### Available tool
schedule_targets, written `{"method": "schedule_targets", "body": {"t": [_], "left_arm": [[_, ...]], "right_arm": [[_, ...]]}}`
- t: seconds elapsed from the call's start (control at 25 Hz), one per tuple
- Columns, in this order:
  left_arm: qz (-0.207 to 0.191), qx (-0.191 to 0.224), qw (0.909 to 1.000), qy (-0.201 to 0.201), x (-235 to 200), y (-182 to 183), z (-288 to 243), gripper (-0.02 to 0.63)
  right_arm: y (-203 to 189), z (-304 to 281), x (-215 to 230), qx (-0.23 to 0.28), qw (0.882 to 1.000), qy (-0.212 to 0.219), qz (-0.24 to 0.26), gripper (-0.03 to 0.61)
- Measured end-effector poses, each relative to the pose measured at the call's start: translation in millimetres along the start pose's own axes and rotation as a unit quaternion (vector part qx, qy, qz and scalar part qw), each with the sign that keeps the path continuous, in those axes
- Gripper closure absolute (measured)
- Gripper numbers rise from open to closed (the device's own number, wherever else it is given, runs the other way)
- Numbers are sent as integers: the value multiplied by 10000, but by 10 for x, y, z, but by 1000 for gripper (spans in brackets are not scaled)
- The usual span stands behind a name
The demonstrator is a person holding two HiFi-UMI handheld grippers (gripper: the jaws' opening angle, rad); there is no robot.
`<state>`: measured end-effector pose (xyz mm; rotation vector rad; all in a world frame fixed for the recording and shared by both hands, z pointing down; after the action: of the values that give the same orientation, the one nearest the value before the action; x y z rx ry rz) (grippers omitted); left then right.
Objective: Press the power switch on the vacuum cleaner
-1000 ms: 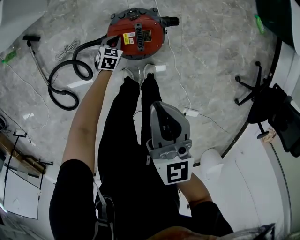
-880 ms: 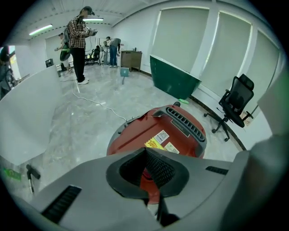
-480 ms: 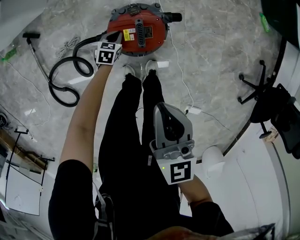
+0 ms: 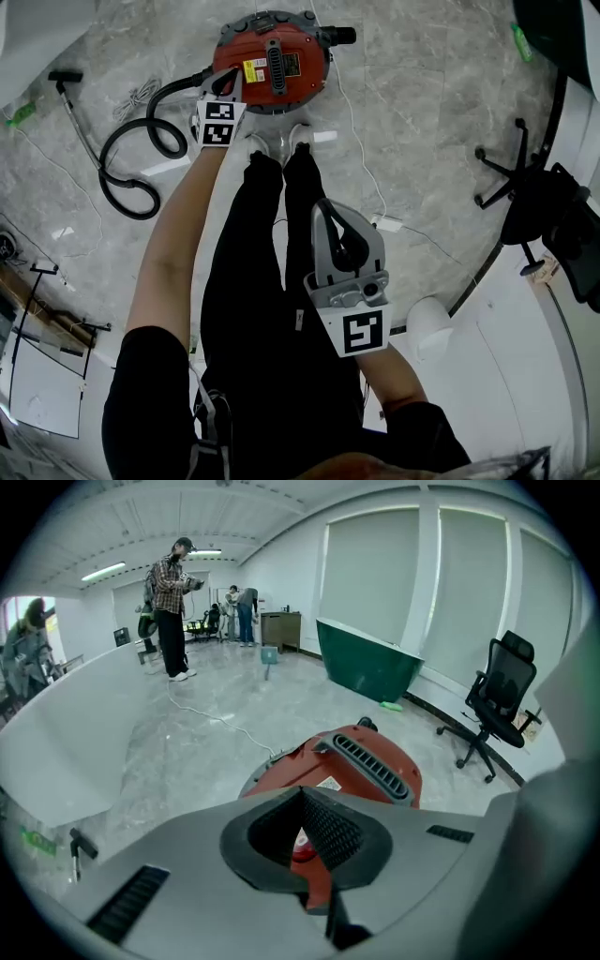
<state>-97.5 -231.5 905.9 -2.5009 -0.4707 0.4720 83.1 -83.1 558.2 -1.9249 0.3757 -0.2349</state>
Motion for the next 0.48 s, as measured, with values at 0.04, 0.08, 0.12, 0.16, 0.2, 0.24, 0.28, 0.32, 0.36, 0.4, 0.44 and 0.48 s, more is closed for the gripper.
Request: {"method": "schedule_targets", "body": {"t": [0.04, 0.08, 0.12, 0.16, 0.2, 0.24, 0.28, 0.32, 0.36, 0.4, 0.44, 0.48], "left_arm": [[50, 68, 10000, 9, 33, 10, 77, 595], [76, 137, 9999, 21, 65, 21, 151, 595], [110, 203, 9997, 37, 95, 31, 223, 595], [166, 262, 9995, 50, 123, 40, 295, 595], [238, 314, 9992, 56, 148, 49, 373, 595], [317, 365, 9988, 62, 170, 60, 458, 595], [405, 422, 9983, 74, 190, 73, 555, 595], [507, 478, 9975, 92, 213, 85, 663, 595], [625, 526, 9966, 108, 247, 97, 783, 595], [755, 568, 9955, 112, 294, 114, 915, 595], [886, 617, 9941, 102, 349, 141, 1053, 595], [998, 681, 9926, 85, 405, 173, 1187, 595]], "right_arm": [[10, 38, -10, 12, 10000, 9, 26, 560], [24, 69, -23, 29, 10000, 16, 53, 560], [42, 96, -36, 46, 10000, 13, 69, 559], [64, 120, -50, 63, 10000, -4, 69, 560], [94, 145, -66, 84, 9999, -39, 54, 560], [134, 172, -83, 118, 9999, -83, 27, 560], [182, 207, -101, 163, 9998, -122, -12, 559], [232, 251, -122, 208, 9997, -141, -68, 560], [274, 307, -149, 234, 9995, -124, -148, 560], [303, 368, -185, 226, 9994, -68, -248, 560], [322, 428, -226, 191, 9992, 13, -340, 560], [341, 478, -268, 156, 9991, 98, -387, 559]]}}
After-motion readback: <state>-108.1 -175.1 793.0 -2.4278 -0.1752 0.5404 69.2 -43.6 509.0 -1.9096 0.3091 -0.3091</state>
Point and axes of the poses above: the fingertips, and each gripper's own axes: z backward along the fingers, x to its right, y out of its top, the point moved 8 cm from there along z, backward along the fingers, and after that the axes turned 15 degrees about z, right-handed, at the moved point
